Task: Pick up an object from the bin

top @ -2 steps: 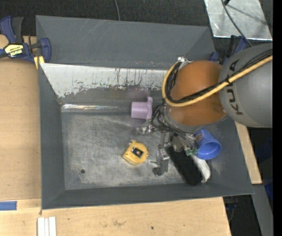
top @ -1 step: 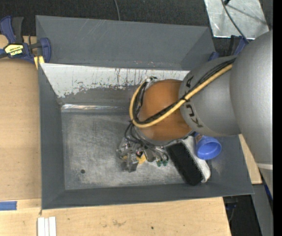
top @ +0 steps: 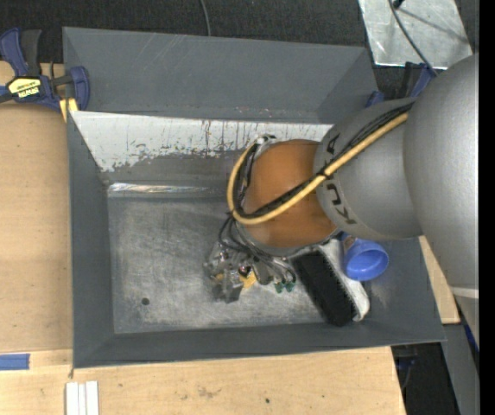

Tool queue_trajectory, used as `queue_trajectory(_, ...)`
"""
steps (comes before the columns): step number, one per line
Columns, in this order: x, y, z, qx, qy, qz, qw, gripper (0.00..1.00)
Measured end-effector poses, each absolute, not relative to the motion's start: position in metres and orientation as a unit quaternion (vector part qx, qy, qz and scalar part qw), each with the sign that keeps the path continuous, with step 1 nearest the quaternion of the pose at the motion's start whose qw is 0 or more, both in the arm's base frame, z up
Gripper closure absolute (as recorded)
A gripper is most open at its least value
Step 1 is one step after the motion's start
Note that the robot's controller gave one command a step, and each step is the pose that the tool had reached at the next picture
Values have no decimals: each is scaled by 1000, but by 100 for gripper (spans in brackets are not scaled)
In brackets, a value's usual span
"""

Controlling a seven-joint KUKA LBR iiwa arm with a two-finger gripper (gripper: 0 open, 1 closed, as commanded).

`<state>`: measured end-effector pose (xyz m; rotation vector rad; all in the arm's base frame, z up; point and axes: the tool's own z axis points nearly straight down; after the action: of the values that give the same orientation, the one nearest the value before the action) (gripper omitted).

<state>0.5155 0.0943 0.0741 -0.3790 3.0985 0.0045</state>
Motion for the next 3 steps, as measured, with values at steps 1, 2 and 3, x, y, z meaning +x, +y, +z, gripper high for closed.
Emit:
queue_trajectory(1, 504, 96, 118, -144, 990, 0, -2, 100)
queue_trajectory(2, 501, 57, 122, -140, 990, 1, 6, 100)
queue_trajectory(3, 498, 51, 148, -144, 990, -1, -5, 100)
